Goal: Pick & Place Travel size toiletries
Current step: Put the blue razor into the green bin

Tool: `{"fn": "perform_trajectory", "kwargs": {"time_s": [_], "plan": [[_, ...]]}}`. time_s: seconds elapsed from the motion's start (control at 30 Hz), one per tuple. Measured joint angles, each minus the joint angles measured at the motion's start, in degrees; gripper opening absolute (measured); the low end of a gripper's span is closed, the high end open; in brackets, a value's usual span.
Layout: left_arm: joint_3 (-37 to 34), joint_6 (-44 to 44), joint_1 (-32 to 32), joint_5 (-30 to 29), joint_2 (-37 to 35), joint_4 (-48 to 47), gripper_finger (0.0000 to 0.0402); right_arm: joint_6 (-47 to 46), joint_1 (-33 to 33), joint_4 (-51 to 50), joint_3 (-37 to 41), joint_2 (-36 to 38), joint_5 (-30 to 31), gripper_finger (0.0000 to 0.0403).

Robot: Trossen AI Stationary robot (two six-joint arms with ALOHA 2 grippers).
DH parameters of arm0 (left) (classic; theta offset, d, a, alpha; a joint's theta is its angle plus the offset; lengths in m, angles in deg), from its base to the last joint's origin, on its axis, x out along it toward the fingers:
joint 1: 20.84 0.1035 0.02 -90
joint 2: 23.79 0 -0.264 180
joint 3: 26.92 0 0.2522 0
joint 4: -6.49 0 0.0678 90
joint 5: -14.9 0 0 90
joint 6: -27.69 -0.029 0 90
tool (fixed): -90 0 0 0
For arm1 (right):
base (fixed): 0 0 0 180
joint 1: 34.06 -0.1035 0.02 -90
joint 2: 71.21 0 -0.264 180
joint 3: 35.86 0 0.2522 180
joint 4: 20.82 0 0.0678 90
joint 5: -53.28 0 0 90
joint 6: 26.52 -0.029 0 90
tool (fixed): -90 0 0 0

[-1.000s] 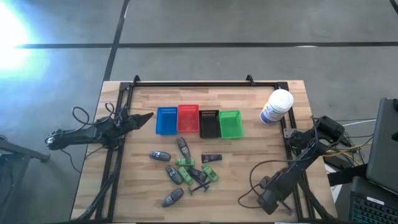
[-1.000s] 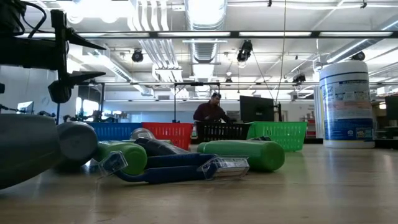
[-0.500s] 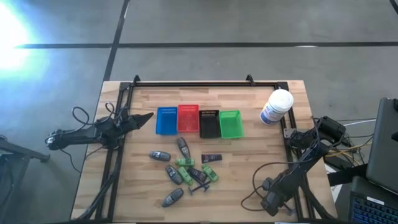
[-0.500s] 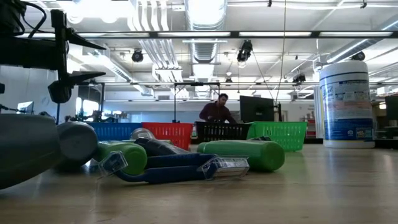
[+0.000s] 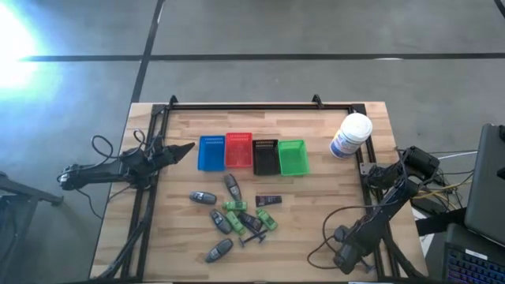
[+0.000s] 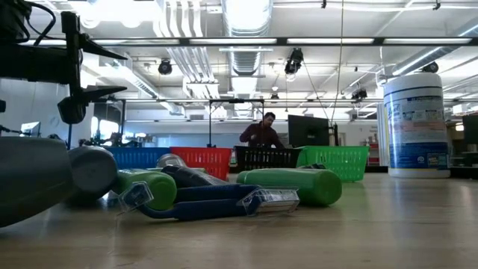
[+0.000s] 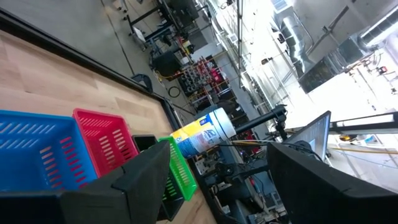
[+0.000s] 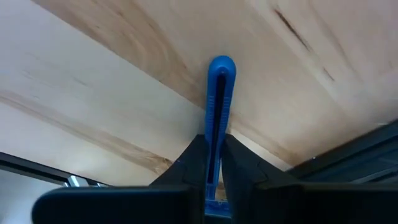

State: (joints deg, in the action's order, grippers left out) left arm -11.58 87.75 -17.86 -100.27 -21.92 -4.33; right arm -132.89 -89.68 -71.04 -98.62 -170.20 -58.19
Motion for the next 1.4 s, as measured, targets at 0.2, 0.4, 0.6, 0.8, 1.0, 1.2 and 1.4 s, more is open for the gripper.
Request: {"fn": "perform_trajectory", "kwargs": {"time_s": [0.2, 0.4, 0.6, 0.8, 1.0, 1.2, 1.4], "plan": [[0.0, -0.1, 0.0, -0.4, 0.0, 0.0, 0.0273, -3.0, 1.1, -1.2, -0.5, 4.3, 14.3, 0.0023], [0.0, -0.4, 0.0, -0.3, 0.0, 0.0, 0.0273, -9.0, 5.9, -2.5, 0.3, 13.0, 33.3, 0.0022], [0.0, -0.4, 0.0, -0.3, 0.0, 0.0, 0.0273, -3.2, 18.3, -2.3, 1.4, 22.2, 41.0, 0.0022], [0.0, -0.3, 0.0, -0.2, 0.0, 0.0, 0.0273, 13.9, 39.2, 1.8, 1.4, 29.3, 39.1, 0.0022], [0.0, -0.8, 0.0, -0.2, 0.0, 0.0, 0.0273, 32.4, 58.6, 6.6, -2.3, 29.1, 31.6, 0.0022], [0.0, -2.7, 0.0, -0.2, 0.0, 0.0, 0.0273, 43.9, 69.2, 2.1, -6.2, 21.4, 26.9, 0.0022], [0.0, -3.1, 0.0, -0.2, 0.0, 0.0, 0.0273, 49.3, 72.2, -2.8, -9.7, 10.4, 24.6, 0.0023]]}}
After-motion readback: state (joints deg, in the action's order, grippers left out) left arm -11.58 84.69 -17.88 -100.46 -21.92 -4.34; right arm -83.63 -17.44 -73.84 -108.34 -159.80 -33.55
